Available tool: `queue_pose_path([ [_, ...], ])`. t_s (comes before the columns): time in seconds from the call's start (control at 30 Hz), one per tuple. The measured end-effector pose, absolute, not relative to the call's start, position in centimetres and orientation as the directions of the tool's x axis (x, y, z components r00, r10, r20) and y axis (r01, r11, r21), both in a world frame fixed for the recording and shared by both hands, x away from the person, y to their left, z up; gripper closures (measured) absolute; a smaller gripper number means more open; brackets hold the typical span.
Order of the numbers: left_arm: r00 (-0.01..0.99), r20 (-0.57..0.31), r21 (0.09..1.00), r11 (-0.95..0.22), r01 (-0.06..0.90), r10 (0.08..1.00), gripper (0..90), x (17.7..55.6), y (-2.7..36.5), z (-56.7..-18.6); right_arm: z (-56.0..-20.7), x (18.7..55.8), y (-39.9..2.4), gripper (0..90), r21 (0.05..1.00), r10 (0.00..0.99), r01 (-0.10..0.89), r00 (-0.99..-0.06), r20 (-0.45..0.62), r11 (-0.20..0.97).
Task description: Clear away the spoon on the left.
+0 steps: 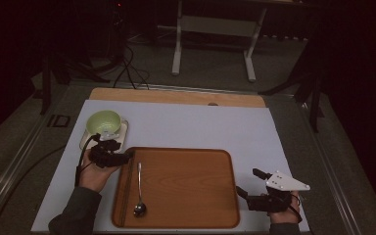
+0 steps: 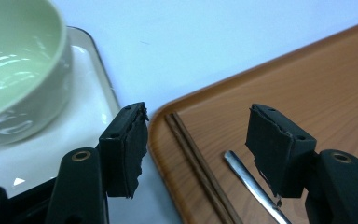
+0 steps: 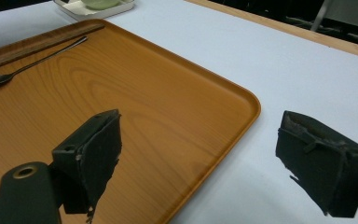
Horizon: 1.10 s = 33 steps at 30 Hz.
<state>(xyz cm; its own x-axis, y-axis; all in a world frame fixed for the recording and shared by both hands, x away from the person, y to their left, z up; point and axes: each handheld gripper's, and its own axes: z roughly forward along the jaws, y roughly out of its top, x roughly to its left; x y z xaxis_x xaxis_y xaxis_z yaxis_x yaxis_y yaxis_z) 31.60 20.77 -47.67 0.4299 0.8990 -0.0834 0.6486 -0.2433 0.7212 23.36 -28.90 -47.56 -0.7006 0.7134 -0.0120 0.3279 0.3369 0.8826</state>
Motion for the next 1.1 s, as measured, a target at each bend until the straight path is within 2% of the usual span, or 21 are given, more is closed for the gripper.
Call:
queue_pose_path([
  [0.77,0.347,-0.05,0.782,-0.18,0.597,0.937,37.7,31.5,23.6,-45.5,-47.5,23.3,-29.4,13.8,0.886,0.726,0.331,-0.687,-0.009,0.325],
  [1.1,0.261,-0.023,0.813,-0.134,0.566,0.965,34.6,31.6,25.2,-44.3,-47.5,23.3,-29.6,13.8,0.887,0.731,0.332,-0.683,-0.007,0.319],
])
